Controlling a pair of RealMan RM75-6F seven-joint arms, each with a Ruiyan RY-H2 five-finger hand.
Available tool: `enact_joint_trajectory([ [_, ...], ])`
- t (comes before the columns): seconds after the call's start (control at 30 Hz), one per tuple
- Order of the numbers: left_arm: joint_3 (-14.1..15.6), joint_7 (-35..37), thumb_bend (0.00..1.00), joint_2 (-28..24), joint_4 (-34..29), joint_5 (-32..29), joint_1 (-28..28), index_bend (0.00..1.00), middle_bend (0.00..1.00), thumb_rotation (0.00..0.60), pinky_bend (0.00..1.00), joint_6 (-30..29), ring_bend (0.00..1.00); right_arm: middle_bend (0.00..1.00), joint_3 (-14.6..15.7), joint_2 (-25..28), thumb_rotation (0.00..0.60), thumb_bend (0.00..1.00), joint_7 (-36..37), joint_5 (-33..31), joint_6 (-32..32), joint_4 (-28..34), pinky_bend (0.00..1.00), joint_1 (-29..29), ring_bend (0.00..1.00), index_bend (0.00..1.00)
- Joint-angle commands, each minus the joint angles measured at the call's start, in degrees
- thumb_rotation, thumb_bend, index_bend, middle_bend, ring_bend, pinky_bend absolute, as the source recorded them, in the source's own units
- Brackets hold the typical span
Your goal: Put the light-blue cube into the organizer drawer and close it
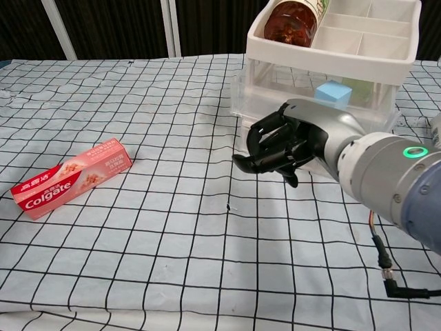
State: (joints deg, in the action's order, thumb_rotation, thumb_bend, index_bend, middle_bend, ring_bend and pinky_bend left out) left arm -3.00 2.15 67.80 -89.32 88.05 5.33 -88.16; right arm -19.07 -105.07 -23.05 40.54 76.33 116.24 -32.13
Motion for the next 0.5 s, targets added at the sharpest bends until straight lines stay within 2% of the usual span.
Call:
enact_joint_trajectory([
  [0.03,-0.06,0.01,0.01,-0.01,-0.05,-0.15,0.04,0.00,0.00,0.600,0.00,0.13,0.00,0.79,-1.19,-0.88,0.600,0.32,0.06,-0.91,-0.48,-1.65,0.77,-0.91,0.84,0.75],
  [0.5,-0.25,0.15,0.01,-0.25,-0.54,-0.86,0.10,0.00,0.00,0.600,0.00,0.58,0.00,0.79,-7.91,-2.73,0.600,0.32,-0.32,-6.02,-1.02,-9.14,0.77,-4.60,0.83,0.75],
])
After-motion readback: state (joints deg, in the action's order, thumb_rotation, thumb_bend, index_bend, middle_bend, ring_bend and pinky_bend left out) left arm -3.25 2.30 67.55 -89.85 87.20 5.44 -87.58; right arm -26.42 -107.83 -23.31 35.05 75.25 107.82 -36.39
